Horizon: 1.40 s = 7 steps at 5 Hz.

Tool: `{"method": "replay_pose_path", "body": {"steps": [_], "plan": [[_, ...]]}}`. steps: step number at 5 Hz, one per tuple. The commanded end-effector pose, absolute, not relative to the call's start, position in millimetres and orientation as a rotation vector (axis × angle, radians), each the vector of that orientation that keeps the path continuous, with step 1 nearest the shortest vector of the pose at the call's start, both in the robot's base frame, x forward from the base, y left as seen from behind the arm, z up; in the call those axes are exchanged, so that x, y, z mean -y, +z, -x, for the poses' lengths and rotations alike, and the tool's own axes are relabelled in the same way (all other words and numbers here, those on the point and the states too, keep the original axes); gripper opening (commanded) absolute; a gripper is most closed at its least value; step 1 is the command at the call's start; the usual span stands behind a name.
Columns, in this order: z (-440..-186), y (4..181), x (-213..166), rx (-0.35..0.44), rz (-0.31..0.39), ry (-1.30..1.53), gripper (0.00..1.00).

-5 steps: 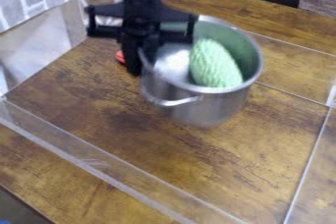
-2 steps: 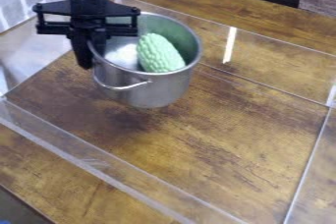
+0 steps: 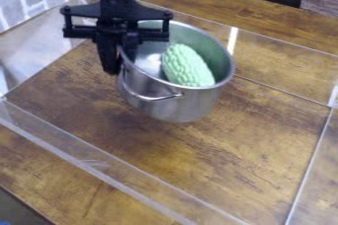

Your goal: Put the green object in the silver pot

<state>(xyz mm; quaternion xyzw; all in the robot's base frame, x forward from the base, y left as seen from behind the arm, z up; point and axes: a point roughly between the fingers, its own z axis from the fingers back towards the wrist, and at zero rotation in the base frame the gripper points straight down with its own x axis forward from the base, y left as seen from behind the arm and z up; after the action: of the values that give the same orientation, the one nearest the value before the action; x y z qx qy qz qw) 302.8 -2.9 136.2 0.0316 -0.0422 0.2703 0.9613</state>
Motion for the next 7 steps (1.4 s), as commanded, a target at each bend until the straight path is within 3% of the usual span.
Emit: {"method": "replay_pose_path", "body": {"steps": [1,3,5,7], "plan": [[-313,153.3,-6,0.15,-0.04,0.507,1.0],[-301,146.2,-25,0.135,-0.042,0.525,1.0],[-301,121.7,-22,0.118,-0.046,0.598,1.0],[-293,109.5,-29,0.101,-0.047,0.639,1.0]]}}
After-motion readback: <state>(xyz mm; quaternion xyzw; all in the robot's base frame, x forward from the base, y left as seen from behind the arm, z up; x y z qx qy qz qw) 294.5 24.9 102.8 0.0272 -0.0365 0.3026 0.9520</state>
